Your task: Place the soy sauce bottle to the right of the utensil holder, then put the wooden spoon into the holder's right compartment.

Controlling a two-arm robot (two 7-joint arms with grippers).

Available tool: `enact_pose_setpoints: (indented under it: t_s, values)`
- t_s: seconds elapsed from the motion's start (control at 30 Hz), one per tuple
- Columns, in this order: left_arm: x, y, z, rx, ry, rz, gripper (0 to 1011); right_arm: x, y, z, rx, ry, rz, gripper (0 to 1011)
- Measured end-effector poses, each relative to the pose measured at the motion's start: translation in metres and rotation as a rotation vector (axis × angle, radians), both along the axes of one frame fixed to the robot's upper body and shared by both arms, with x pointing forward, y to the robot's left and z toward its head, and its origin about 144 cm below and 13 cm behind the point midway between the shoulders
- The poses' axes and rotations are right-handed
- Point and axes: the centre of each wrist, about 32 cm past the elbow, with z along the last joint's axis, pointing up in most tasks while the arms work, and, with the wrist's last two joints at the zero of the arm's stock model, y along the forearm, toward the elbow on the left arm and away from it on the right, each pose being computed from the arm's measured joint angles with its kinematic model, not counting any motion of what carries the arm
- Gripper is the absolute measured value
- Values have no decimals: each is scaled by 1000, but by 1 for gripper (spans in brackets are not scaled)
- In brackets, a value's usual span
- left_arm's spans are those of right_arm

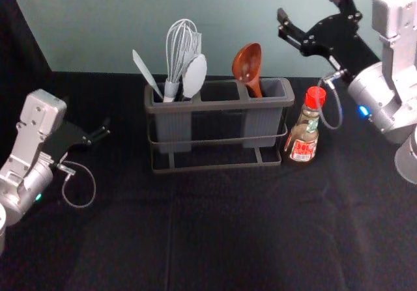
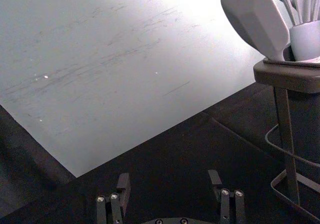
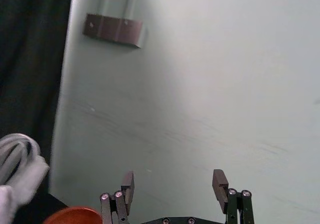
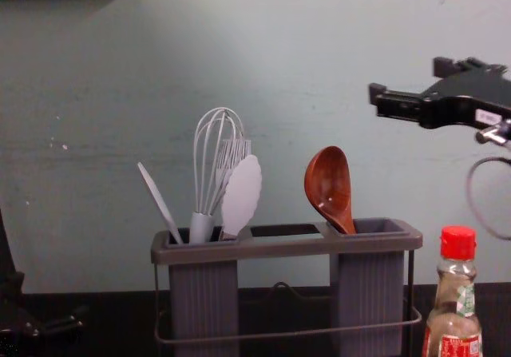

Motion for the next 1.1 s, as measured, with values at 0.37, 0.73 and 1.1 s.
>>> enact_pose_setpoints:
  t_s: [0.37, 0.73, 1.1]
  values:
    - [0, 0, 0, 0, 0, 0, 1011, -9, -26, 6, -89, 11, -133, 1002]
    - [0, 0, 0, 0, 0, 0, 1011, -13, -56, -20, -92, 63, -210, 1002]
    - [0, 0, 0, 0, 0, 0, 1011, -17, -66, -72, -72, 184, -243, 1003]
